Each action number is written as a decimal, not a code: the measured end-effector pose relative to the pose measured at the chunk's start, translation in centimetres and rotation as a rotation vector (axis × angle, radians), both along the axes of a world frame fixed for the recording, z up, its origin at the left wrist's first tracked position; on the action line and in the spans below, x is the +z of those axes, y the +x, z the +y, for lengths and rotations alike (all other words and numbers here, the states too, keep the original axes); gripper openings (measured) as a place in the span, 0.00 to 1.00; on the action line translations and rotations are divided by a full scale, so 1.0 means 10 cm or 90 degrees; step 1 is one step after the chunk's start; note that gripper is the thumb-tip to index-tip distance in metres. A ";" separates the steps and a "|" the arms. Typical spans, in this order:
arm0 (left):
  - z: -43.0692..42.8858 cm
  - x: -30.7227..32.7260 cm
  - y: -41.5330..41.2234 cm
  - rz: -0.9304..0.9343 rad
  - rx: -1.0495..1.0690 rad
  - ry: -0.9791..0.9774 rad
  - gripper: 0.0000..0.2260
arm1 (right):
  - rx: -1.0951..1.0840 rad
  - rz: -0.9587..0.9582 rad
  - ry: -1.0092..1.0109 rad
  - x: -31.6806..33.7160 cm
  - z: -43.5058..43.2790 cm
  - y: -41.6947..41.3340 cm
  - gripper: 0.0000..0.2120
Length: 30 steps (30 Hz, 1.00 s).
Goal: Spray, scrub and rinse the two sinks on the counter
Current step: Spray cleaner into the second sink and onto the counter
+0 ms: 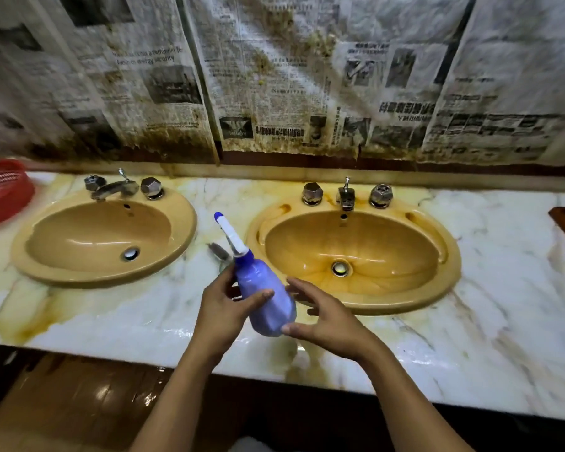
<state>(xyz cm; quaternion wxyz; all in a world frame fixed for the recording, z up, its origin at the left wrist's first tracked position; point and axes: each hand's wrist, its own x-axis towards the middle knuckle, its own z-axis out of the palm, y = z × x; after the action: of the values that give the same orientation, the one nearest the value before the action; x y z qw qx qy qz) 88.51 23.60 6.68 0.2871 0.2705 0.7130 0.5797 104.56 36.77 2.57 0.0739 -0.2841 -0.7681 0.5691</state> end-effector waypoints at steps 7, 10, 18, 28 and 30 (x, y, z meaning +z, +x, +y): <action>0.36 0.06 0.66 -0.039 -0.127 -0.009 0.22 | -0.067 0.060 0.014 0.06 -0.06 0.67 0.45; 0.54 0.01 0.78 -0.085 -0.194 -0.042 0.25 | -0.148 0.036 0.023 0.01 -0.10 0.85 0.40; 1.26 -0.03 0.90 -0.171 -0.179 -0.100 0.40 | -0.287 -0.016 0.020 -0.06 -0.20 1.11 0.30; 1.66 -0.24 0.99 -0.214 -0.161 -0.078 0.15 | -0.392 -0.088 0.036 -0.19 -0.25 0.89 0.39; 1.66 -0.20 1.04 -0.192 -0.155 -0.078 0.16 | -0.427 -0.103 0.044 -0.17 -0.25 0.84 0.42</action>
<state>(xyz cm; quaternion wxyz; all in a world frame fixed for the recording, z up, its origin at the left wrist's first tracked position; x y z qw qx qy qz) 98.95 40.25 4.68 0.4745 0.2472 0.6577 0.5303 113.00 34.29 0.89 0.2053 -0.5626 -0.6538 0.4625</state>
